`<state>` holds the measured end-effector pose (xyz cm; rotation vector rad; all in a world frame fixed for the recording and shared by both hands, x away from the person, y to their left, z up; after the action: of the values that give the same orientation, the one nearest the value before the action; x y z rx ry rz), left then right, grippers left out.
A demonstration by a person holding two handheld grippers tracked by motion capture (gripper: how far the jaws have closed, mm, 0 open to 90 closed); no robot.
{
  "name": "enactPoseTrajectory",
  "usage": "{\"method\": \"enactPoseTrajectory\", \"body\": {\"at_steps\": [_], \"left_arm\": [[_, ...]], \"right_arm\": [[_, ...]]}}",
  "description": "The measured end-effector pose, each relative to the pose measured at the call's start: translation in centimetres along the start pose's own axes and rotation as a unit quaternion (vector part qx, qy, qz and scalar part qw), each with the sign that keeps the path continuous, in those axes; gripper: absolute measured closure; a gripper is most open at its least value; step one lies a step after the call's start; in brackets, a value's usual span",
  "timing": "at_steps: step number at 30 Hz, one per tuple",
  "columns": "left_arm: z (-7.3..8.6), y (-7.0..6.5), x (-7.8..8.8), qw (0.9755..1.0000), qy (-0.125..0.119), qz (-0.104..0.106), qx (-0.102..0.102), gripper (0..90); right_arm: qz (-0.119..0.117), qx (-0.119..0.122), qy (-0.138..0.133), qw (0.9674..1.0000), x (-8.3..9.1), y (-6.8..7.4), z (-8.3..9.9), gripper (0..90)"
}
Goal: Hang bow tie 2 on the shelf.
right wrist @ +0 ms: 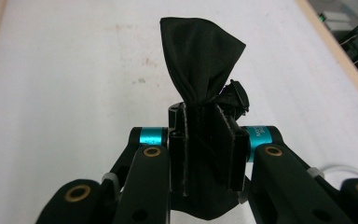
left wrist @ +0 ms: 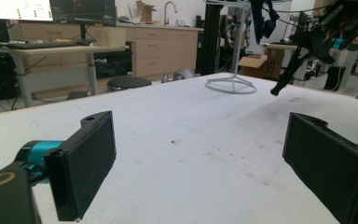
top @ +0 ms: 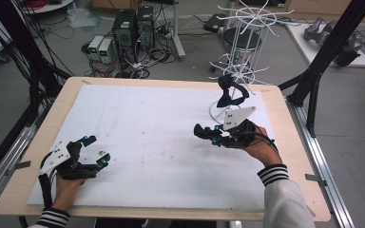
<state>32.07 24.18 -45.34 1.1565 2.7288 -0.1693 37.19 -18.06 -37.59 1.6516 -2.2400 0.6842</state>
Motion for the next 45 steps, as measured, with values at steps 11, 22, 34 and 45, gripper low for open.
{"method": "enactPoseTrajectory", "body": {"at_steps": [11, 22, 34, 45], "left_arm": [[0.0, -0.2, -0.1, 1.0000, 0.001, 0.002, 0.000, 9.9], [0.0, -0.3, -0.1, 1.0000, 0.000, -0.001, -0.002, 9.9], [0.0, -0.3, -0.1, 1.0000, 0.000, -0.003, -0.002, 10.0], [0.0, -0.3, -0.1, 1.0000, 0.000, -0.003, -0.002, 10.0]], "right_arm": [[0.043, -0.007, -0.049, 0.9979, 2.6, -0.1, -1.2, 76.9], [0.084, -0.023, -0.092, 0.9919, 4.9, -0.5, -1.6, 76.9], [0.143, -0.048, -0.146, 0.9776, 7.8, -1.2, -1.9, 76.9], [0.190, -0.074, -0.173, 0.9635, 10.0, -1.7, -1.4, 76.8]]}}
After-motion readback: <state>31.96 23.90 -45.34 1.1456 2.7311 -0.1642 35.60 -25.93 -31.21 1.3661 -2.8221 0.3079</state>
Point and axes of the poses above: each handheld gripper's, and its own axes: x roughly backward along the jaws, z roughly out of its underside, y roughly to its left, the point moved 6 cm from there along -x, roughly forward along the jaws, and after that the axes turned 12 degrees about -y, right-handed, at the moved point
